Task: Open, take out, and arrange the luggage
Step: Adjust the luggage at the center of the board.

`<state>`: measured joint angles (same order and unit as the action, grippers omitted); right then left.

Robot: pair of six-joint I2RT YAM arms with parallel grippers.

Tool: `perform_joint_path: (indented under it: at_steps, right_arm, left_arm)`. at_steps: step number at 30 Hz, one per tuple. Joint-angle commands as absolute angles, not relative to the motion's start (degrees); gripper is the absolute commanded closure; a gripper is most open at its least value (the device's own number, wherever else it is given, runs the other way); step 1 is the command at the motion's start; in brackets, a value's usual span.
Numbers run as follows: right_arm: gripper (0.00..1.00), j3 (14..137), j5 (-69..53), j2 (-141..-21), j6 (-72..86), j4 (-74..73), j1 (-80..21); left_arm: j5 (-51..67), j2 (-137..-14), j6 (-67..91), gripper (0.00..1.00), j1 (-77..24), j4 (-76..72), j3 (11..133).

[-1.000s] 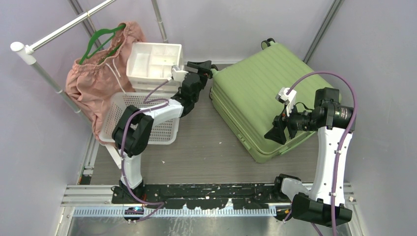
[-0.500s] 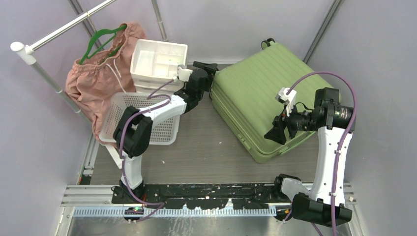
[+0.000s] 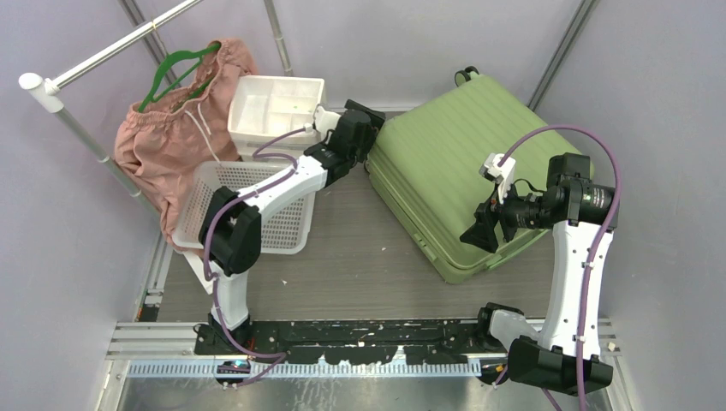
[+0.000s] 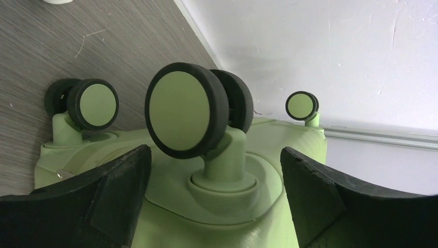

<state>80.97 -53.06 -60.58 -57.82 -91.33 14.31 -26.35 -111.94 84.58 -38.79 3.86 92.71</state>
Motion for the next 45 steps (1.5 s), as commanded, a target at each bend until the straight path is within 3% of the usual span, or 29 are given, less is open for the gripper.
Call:
perform_joint_path:
  at_steps: [1,8,20,26,32,45]
  right_arm:
    - [0.24,81.7,-54.8,-59.2,-58.5,-93.7,14.1]
    - [0.24,81.5,-54.1,-58.8,-58.9,-93.9,14.0]
    - [0.23,81.0,-54.0,-58.6,-59.5,-93.9,14.0]
    - [0.23,80.5,-53.6,-58.6,-61.0,-95.1,14.0]
    - [0.23,81.2,-53.9,-58.4,-62.3,-96.8,14.0]
    - [0.24,83.5,-54.5,-57.3,-62.1,-99.4,11.9]
  left_arm:
    - [-27.9,-110.6,83.7,0.05,-38.9,10.8,96.5]
    - [-29.4,-111.9,86.3,0.08,-38.8,5.7,95.7]
    - [-34.9,-115.9,88.6,0.32,-38.8,6.1,100.8]
    - [-34.5,-114.2,85.9,0.63,-39.2,2.1,99.2]
    - [-35.2,-109.6,82.9,0.75,-41.5,-2.9,95.4]
    - [-41.0,-97.8,79.9,0.79,-45.7,-11.1,78.5]
